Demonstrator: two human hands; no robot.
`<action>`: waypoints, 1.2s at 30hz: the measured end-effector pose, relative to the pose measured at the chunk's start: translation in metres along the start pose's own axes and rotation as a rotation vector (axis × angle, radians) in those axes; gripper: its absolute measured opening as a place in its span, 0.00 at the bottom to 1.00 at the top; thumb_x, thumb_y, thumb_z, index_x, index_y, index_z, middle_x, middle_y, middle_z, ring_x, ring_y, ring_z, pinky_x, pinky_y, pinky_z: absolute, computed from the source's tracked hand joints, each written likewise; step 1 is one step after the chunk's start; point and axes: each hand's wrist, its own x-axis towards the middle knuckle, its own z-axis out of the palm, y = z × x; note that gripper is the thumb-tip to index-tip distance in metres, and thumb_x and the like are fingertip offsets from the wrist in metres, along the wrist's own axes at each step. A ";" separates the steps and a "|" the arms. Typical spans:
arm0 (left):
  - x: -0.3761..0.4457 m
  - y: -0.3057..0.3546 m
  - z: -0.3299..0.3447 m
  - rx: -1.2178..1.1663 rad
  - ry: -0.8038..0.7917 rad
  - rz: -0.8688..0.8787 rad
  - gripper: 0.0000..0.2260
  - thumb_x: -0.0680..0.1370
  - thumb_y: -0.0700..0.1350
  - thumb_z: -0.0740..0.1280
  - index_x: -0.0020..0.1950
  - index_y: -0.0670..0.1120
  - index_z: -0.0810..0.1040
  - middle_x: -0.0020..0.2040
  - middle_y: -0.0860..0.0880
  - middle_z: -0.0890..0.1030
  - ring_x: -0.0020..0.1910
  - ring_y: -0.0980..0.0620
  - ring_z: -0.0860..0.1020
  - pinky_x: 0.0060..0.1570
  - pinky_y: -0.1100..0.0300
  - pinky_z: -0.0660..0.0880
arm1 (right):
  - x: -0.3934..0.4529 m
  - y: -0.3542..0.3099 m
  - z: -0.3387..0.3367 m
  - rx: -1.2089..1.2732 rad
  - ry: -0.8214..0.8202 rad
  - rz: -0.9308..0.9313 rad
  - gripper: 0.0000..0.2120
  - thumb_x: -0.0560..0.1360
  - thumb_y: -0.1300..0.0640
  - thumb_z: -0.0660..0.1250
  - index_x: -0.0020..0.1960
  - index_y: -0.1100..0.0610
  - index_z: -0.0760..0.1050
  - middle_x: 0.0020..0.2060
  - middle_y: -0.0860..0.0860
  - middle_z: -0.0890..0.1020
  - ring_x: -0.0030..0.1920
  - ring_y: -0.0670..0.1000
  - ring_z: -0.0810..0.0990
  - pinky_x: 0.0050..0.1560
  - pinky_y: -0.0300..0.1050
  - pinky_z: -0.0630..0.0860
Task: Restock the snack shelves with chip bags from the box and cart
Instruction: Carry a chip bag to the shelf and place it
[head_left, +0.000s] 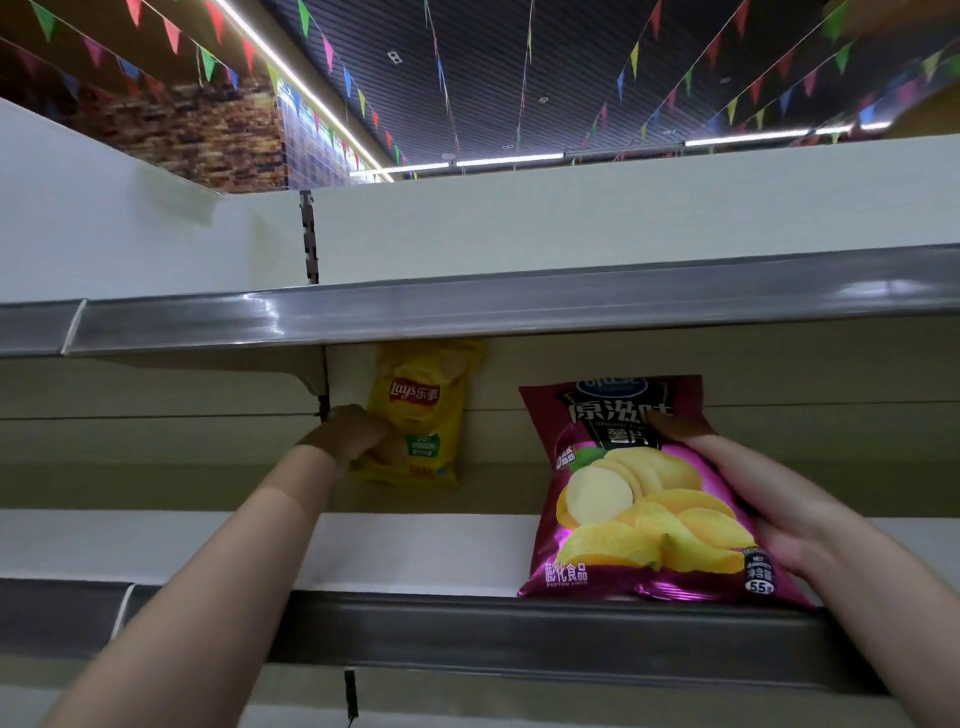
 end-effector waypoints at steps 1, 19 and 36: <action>-0.011 0.004 0.004 0.014 -0.032 0.047 0.19 0.78 0.48 0.68 0.64 0.39 0.72 0.59 0.44 0.76 0.55 0.44 0.76 0.51 0.55 0.74 | 0.000 -0.002 0.002 0.016 -0.003 0.007 0.24 0.60 0.48 0.73 0.52 0.61 0.81 0.41 0.58 0.86 0.34 0.54 0.85 0.33 0.46 0.82; -0.232 0.142 0.201 -0.679 -1.057 0.410 0.25 0.69 0.53 0.75 0.62 0.43 0.75 0.49 0.38 0.84 0.41 0.39 0.84 0.38 0.48 0.82 | -0.121 -0.031 -0.142 0.097 0.295 -0.077 0.27 0.67 0.44 0.73 0.61 0.59 0.81 0.55 0.61 0.83 0.58 0.62 0.81 0.64 0.61 0.74; -0.512 0.334 0.541 -0.702 -1.728 0.407 0.23 0.70 0.52 0.66 0.61 0.41 0.76 0.49 0.39 0.85 0.39 0.44 0.84 0.37 0.51 0.83 | -0.432 -0.031 -0.466 0.049 0.999 -0.158 0.25 0.70 0.51 0.72 0.64 0.60 0.76 0.53 0.60 0.84 0.53 0.61 0.83 0.53 0.55 0.81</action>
